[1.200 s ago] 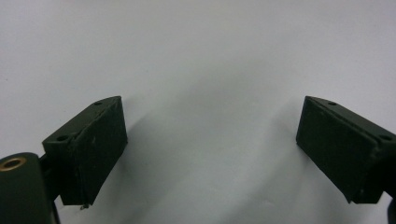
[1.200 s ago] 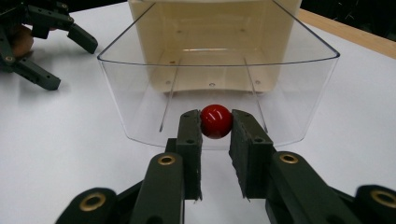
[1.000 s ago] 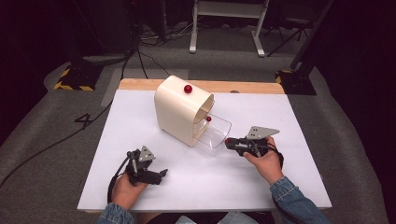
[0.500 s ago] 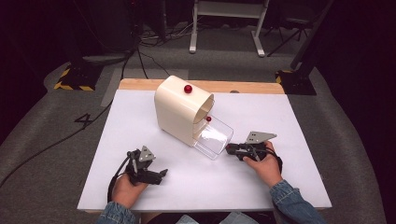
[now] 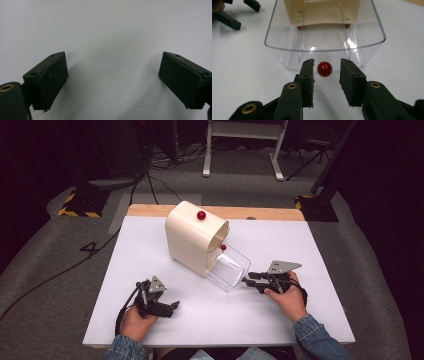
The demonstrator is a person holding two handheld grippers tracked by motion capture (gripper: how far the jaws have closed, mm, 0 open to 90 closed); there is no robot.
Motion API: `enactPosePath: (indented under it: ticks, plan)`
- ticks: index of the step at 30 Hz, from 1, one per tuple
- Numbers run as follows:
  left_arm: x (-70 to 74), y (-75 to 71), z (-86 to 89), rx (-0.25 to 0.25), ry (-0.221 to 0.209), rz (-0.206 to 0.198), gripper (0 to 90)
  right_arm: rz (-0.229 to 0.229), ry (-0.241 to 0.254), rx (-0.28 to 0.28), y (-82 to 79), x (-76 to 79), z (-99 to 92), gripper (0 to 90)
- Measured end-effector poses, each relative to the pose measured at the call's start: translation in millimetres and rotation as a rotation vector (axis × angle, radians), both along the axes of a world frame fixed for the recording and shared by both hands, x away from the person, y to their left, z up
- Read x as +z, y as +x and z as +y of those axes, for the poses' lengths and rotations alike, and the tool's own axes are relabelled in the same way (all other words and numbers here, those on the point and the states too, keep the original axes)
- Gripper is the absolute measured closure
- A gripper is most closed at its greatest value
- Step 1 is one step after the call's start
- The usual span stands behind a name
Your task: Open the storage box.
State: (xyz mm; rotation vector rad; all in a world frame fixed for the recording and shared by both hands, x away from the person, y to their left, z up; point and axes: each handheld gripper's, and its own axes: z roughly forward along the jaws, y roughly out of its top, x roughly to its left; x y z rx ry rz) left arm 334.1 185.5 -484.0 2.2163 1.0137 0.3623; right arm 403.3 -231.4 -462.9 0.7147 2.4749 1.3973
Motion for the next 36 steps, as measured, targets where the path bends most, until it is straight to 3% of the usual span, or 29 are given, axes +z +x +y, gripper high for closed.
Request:
enactPosePath:
  ticks: [2, 7, 9, 11, 16, 21, 36]
  plan:
    - [0.0, -0.1, 0.0, 0.000, -0.001, 0.000, 9.0, -0.004, 0.007, -0.003, -0.4, 5.1, -0.9, 64.9]
    - [-0.4, -0.4, 0.0, 0.000, -0.001, -0.005, 9.0, -0.059, 0.052, 0.000, 2.9, 42.3, 3.0, 63.5]
    - [-0.4, -0.4, 0.0, 0.000, 0.000, -0.006, 9.0, -0.066, 0.055, 0.001, 3.8, 46.4, 4.4, 63.2]
    - [-0.3, -0.3, 0.0, 0.001, -0.001, -0.005, 9.0, -0.085, 0.065, 0.009, 8.3, 62.4, 11.7, 62.9]
    - [-0.3, -0.1, 0.1, 0.000, -0.002, -0.004, 9.1, -0.102, 0.085, 0.023, 14.8, 78.7, 26.2, 62.1]
    - [-0.4, -0.4, 0.1, -0.001, -0.001, -0.006, 9.0, -0.111, 0.081, 0.034, 22.5, 84.0, 41.8, 61.6]
    - [-0.7, -2.6, -0.8, 0.003, 0.004, -0.021, 9.5, -0.112, 0.103, 0.044, 49.3, 78.2, 72.3, 63.9]
